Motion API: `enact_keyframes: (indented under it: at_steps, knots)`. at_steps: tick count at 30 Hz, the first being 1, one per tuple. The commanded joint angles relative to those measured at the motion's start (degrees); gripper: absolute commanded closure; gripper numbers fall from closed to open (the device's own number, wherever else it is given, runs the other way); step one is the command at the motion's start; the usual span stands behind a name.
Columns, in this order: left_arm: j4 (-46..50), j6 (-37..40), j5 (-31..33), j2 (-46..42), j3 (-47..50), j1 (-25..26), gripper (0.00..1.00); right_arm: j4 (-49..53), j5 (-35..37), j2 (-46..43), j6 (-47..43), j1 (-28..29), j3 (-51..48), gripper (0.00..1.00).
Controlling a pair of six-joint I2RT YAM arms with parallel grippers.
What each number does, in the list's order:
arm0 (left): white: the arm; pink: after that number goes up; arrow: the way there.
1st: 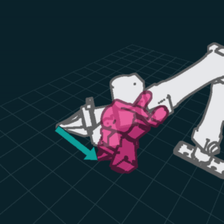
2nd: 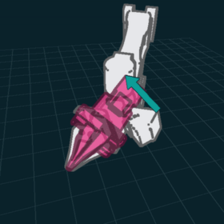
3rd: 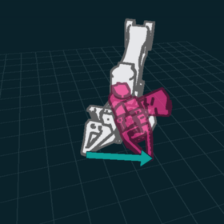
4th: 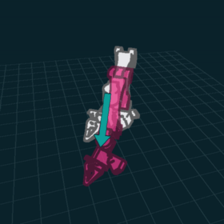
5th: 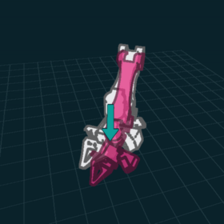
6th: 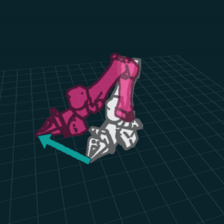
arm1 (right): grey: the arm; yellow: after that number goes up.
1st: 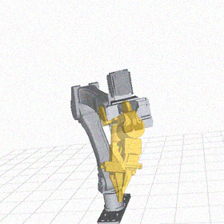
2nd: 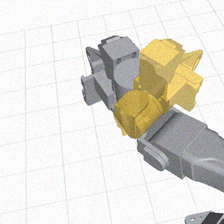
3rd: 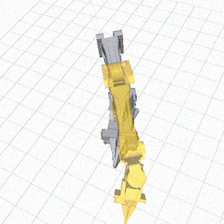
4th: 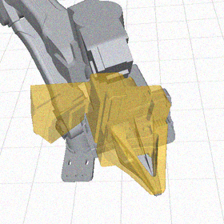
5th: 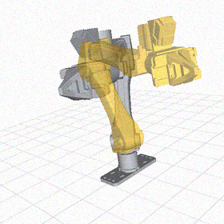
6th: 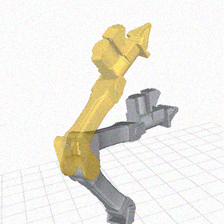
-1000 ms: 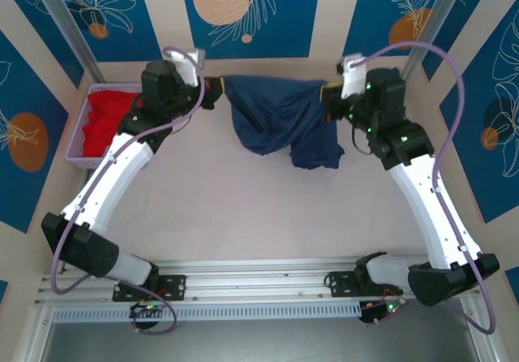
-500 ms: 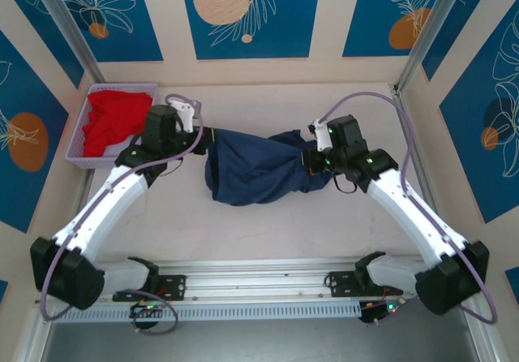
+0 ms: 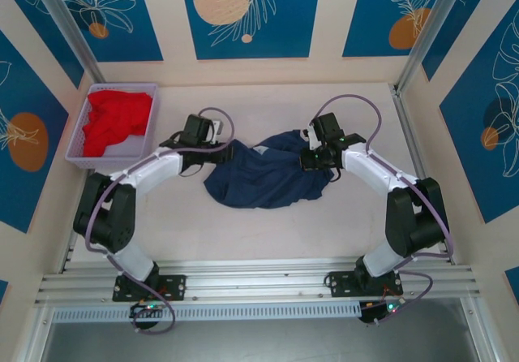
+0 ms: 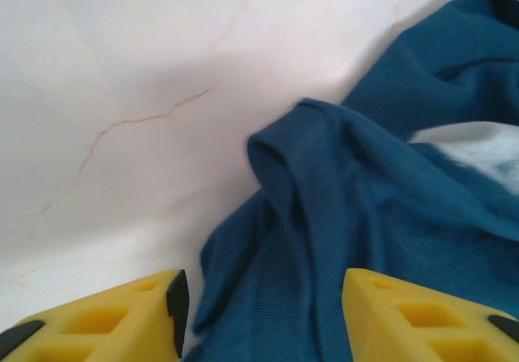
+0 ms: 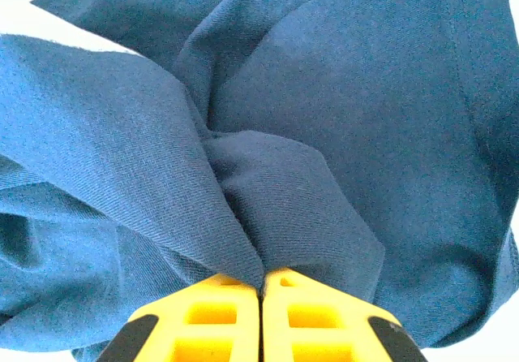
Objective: Fold the inside-out t-shirt
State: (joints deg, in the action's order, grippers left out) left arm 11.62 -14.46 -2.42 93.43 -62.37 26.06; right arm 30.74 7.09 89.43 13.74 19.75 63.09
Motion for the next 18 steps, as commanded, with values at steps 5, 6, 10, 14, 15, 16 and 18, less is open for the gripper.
enact_keyframes:
  at_steps: [5, 6, 10, 14, 15, 16, 18]
  knots:
    - [-7.9, 12.1, -1.1, -1.5, 2.7, 11.8, 0.41, -0.5, -2.4, -0.1, 0.1, -0.1, 2.3, 0.92]
    - [-6.8, 13.0, -2.4, 0.3, 1.2, 12.7, 0.41, -0.5, -2.3, 0.0, 0.1, -0.1, 2.4, 0.92]
    - [-3.3, 15.9, -3.9, 6.8, -4.8, 14.5, 0.40, -0.4, -2.6, -0.2, -0.1, -0.3, 2.5, 0.92]
    - [-1.2, 17.3, -3.8, 12.8, -10.6, 14.5, 0.43, -0.6, -2.8, -0.8, 0.0, -0.3, 2.2, 0.92]
    - [-0.6, 17.4, -4.0, 14.2, -12.2, 14.5, 0.45, -0.6, -2.8, -1.0, 0.0, -0.3, 2.1, 0.92]
    - [-0.2, 17.4, -3.7, 15.6, -13.6, 14.5, 0.49, -0.6, -2.7, -1.3, 0.0, -0.3, 2.0, 0.92]
    - [0.7, 17.7, -4.3, 17.6, -15.8, 14.6, 0.60, -0.5, -2.6, -1.9, 0.0, -0.3, 1.7, 0.92]
